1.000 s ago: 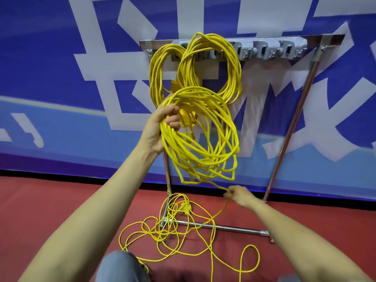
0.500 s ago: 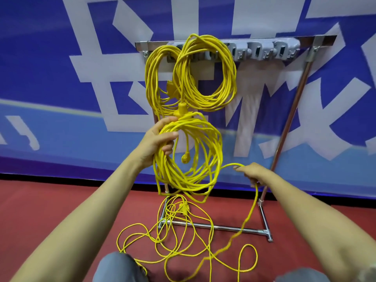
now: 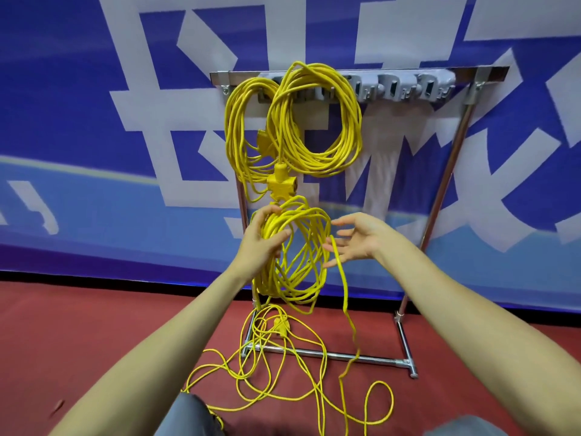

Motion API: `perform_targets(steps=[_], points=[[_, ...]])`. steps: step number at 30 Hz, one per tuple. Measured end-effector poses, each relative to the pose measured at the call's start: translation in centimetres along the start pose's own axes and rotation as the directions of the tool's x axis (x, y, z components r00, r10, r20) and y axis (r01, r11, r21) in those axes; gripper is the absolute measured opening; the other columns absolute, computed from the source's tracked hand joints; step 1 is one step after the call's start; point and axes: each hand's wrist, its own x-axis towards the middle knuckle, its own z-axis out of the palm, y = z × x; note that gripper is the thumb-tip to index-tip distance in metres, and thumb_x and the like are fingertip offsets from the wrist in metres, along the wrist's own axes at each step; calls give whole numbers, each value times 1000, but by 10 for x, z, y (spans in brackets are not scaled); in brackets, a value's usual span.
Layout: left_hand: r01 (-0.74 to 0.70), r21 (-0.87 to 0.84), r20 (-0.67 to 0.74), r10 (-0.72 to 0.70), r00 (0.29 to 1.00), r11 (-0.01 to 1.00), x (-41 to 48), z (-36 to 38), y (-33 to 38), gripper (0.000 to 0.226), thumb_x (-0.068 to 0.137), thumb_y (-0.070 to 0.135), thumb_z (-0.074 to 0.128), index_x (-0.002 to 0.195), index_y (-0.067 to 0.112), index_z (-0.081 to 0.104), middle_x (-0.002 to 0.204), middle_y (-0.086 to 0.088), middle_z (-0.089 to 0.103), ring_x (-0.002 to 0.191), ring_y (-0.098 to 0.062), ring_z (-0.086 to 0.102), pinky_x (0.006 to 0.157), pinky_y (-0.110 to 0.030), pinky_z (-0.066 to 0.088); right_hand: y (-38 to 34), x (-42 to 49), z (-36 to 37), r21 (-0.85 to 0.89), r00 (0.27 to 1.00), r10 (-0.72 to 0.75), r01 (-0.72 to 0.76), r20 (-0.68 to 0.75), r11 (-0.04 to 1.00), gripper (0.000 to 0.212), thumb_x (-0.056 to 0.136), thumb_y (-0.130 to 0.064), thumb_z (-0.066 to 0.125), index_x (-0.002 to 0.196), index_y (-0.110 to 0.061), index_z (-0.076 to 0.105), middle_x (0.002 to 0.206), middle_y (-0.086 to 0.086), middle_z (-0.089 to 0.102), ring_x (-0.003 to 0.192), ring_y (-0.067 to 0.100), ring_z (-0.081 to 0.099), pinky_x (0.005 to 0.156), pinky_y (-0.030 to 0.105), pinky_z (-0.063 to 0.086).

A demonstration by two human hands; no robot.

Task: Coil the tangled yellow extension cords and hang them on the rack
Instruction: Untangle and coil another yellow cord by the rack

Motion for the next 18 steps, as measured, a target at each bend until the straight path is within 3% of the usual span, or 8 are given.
perform_targets(steps=[3, 5, 7, 9, 11, 14, 16, 18], points=[[-16, 28, 3, 16, 1000, 999, -3, 5, -6, 36, 90, 3, 65, 111, 27, 49, 71, 10, 58, 52, -13, 48, 47, -25, 47, -5, -10, 16, 358, 990, -130, 141, -54, 923, 60, 90, 7, 42, 145, -1, 19, 140, 23, 31, 127, 44, 41, 95, 66, 33], [-41, 51, 45, 38, 998, 998, -7, 12, -8, 36, 89, 6, 67, 109, 32, 50, 74, 2, 55, 53, -15, 49, 50, -29, 47, -3, -19, 25, 581, 980, -178, 198, -93, 789, 38, 93, 7, 39, 130, 0, 31, 134, 21, 33, 125, 44, 43, 94, 55, 40], [-25, 20, 41, 25, 999, 999, -9, 19, -9, 32, 91, 8, 65, 108, 31, 50, 76, -4, 52, 51, -14, 49, 49, -27, 46, 2, -14, 29, 616, 972, -178, 236, -155, 752, 17, 92, 3, 45, 108, -1, 45, 124, 28, 47, 117, 43, 51, 88, 47, 46], [25, -62, 13, -24, 1000, 998, -10, 24, -9, 24, 95, 12, 60, 109, 28, 49, 79, -7, 53, 49, -11, 49, 47, -23, 46, 5, -15, 38, 470, 937, -290, 350, -197, 810, 14, 88, -1, 52, 101, 2, 56, 108, 32, 56, 110, 46, 55, 89, 50, 48], [71, -118, 20, -70, 997, 990, -11, 24, -11, 29, 90, 20, 67, 112, 27, 49, 85, -8, 55, 53, -11, 52, 49, -23, 46, 7, -8, 43, 615, 927, -270, 374, -259, 694, 33, 91, 0, 45, 123, 3, 50, 129, 29, 45, 121, 44, 47, 96, 50, 43], [62, -22, 74, -61, 995, 998, -14, 19, -20, 66, 66, 29, 87, 119, 28, 48, 109, -2, 62, 82, -11, 63, 67, -27, 54, -3, -1, 49, 626, 948, -106, 279, -299, 729, 53, 89, -1, 40, 141, 0, 31, 149, 25, 19, 133, 45, 31, 103, 57, 34], [21, 49, 114, -26, 993, 999, -16, 21, -25, 74, 63, 21, 91, 121, 26, 46, 114, 18, 63, 101, -5, 62, 88, -24, 51, -2, 4, 50, 661, 952, -75, 260, -295, 704, 59, 88, -2, 39, 145, -1, 25, 152, 25, 13, 135, 47, 27, 104, 62, 31], [-15, 136, 117, -1, 993, 991, -17, 23, -24, 72, 65, 15, 89, 120, 26, 44, 107, 36, 59, 105, 3, 59, 96, -18, 44, 0, 1, 53, 706, 954, -48, 251, -294, 663, 58, 90, -2, 38, 146, -1, 24, 151, 24, 16, 135, 45, 28, 105, 60, 31]])
